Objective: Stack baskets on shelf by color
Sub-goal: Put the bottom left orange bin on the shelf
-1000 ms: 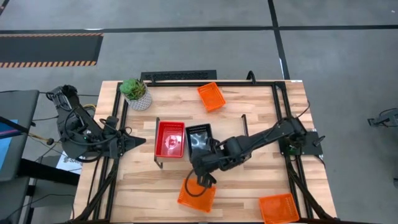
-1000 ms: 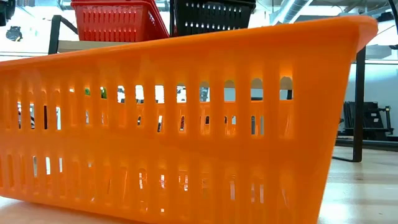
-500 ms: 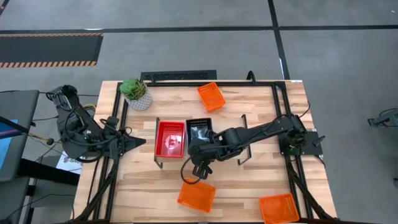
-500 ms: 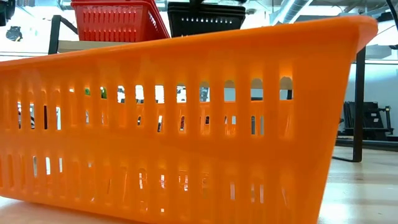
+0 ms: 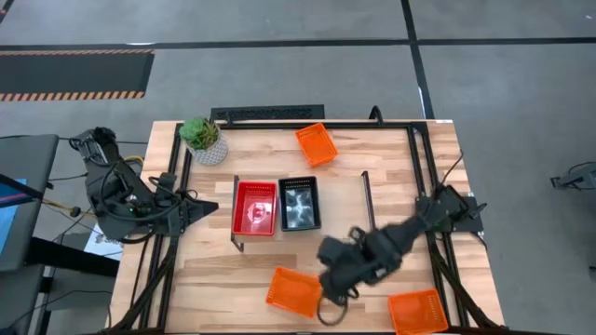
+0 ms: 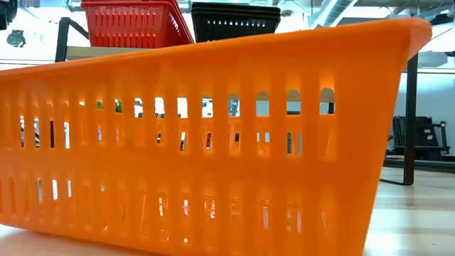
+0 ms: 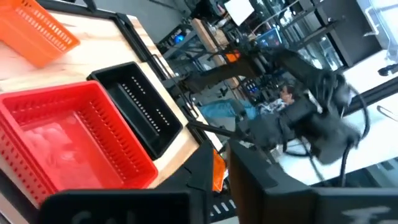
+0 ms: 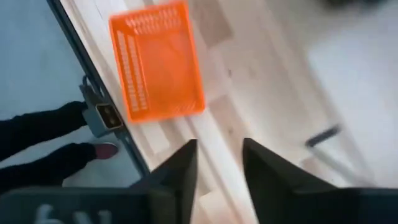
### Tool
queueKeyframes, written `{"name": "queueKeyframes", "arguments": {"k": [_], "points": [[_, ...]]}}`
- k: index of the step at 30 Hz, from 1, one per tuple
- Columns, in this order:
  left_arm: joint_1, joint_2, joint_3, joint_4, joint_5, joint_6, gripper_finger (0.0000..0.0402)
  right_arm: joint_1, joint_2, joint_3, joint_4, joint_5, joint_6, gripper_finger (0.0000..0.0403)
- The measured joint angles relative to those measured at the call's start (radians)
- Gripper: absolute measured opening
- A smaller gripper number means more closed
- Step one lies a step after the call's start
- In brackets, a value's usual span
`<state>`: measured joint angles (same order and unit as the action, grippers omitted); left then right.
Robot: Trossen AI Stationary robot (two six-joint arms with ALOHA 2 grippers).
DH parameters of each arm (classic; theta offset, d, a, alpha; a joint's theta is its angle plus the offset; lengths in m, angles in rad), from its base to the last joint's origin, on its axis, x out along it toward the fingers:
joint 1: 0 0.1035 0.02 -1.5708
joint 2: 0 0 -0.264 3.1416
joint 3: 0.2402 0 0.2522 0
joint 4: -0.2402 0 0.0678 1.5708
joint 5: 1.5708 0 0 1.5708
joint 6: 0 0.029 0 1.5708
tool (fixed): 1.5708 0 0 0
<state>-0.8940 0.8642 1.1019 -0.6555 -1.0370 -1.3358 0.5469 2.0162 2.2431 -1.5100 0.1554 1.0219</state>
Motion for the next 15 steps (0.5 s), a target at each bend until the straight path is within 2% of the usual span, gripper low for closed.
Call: {"name": "queueKeyframes", "arguments": {"k": [4,7,12,15], "points": [[0.000,0.006,0.000,-0.015,-0.002,-0.028,0.0079,0.071,0.003,-0.090,0.014,0.028,0.154,0.0200],[0.000,0.011,0.000,-0.019,0.003,-0.040,0.0115,0.107,0.002,-0.159,0.056,0.043,0.204,0.0233],[0.000,0.027,0.000,-0.046,0.008,-0.100,0.0158,0.112,0.003,-0.328,0.363,0.031,0.185,0.0249],[0.000,0.033,0.000,-0.048,0.033,-0.117,0.0172,0.088,0.003,-0.416,0.482,0.030,0.181,0.0250]]}}
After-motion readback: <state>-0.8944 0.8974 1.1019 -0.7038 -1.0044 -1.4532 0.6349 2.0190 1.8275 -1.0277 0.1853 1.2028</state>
